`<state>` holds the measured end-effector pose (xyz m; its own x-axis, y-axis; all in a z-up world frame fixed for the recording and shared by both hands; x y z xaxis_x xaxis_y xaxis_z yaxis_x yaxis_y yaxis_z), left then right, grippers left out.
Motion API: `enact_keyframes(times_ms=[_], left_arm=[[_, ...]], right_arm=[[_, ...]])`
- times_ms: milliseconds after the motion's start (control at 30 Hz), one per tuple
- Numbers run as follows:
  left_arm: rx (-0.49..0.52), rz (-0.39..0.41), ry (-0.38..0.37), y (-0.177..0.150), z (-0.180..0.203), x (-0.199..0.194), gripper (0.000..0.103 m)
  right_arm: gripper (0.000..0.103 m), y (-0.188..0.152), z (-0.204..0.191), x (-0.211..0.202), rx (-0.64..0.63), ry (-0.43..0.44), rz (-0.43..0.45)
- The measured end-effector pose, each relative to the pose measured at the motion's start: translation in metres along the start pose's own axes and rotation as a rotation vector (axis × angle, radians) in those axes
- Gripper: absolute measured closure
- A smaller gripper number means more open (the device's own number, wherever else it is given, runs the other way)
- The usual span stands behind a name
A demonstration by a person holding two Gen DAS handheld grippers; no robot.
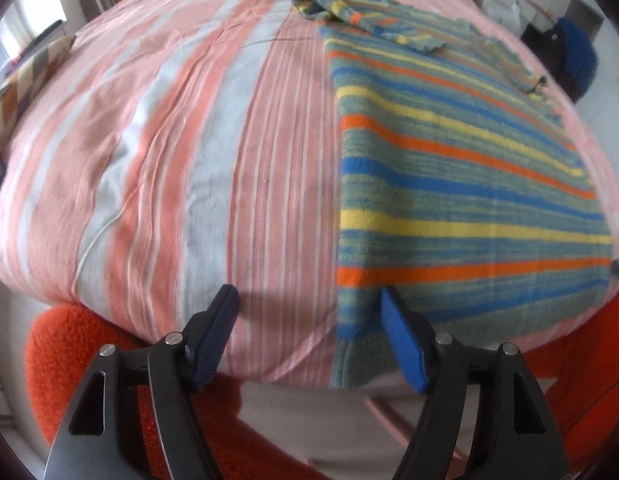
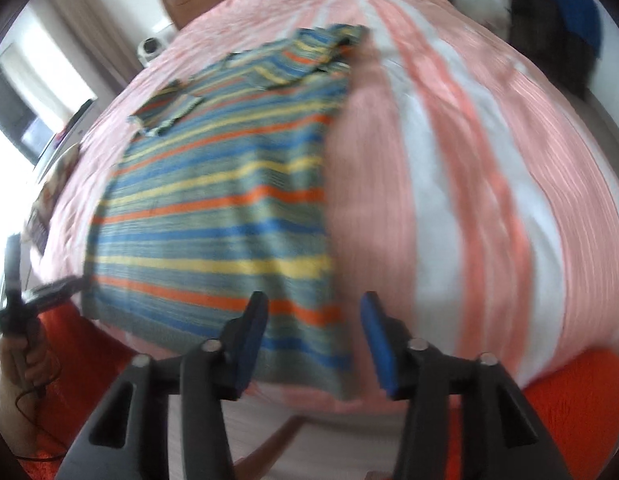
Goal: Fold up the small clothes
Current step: 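Open both grippers and release the flattened sweater hem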
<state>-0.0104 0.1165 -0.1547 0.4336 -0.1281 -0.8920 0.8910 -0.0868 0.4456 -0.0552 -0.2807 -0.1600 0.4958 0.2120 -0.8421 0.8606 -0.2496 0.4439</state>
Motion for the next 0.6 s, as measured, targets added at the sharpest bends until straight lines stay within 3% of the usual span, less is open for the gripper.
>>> enact_keyframes(times_ms=[100, 200, 267, 367, 400, 433, 500, 600], left_arm=[[-0.063, 0.051, -0.079, 0.001, -0.009, -0.013, 0.029], [0.013, 0.061, -0.047, 0.004, 0.001, -0.016, 0.038], [0.035, 0.040, -0.038, 0.002, 0.006, -0.010, 0.060], [0.014, -0.021, -0.093, -0.008, 0.007, 0.004, 0.070], [0.030, -0.020, -0.084, -0.011, 0.011, 0.004, 0.079], [0.041, -0.018, -0.089, -0.010, 0.014, 0.004, 0.100], [0.062, 0.004, -0.037, -0.011, 0.016, -0.007, 0.102], [0.076, 0.032, 0.012, -0.015, 0.009, -0.027, 0.103]], right_arm=[[0.049, -0.007, 0.012, 0.004, 0.041, 0.016, -0.031], [0.049, -0.005, 0.010, 0.004, 0.038, 0.011, -0.023], [0.048, -0.002, 0.005, 0.007, 0.023, 0.008, -0.020], [0.048, -0.004, 0.000, 0.010, -0.004, 0.010, -0.024], [0.048, -0.006, -0.003, 0.011, -0.017, 0.013, -0.030], [0.050, -0.008, -0.006, 0.012, -0.042, 0.012, -0.044], [0.098, -0.011, -0.011, 0.015, -0.100, -0.031, -0.061], [0.099, -0.013, -0.009, 0.007, -0.114, -0.083, -0.065]])
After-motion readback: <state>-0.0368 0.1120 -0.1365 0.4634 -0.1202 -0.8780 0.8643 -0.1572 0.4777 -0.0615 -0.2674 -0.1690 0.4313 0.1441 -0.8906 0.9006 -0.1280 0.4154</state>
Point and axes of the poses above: each gripper's, at about its wrist camera, not at the fingertips, and x roughly the way its jaws point, z to its right, y to its top, the point moved 3 cm from there along x, roughly the way its jaws point, and after that the axes turned 2 degrees about z, right-handed, at the moved point
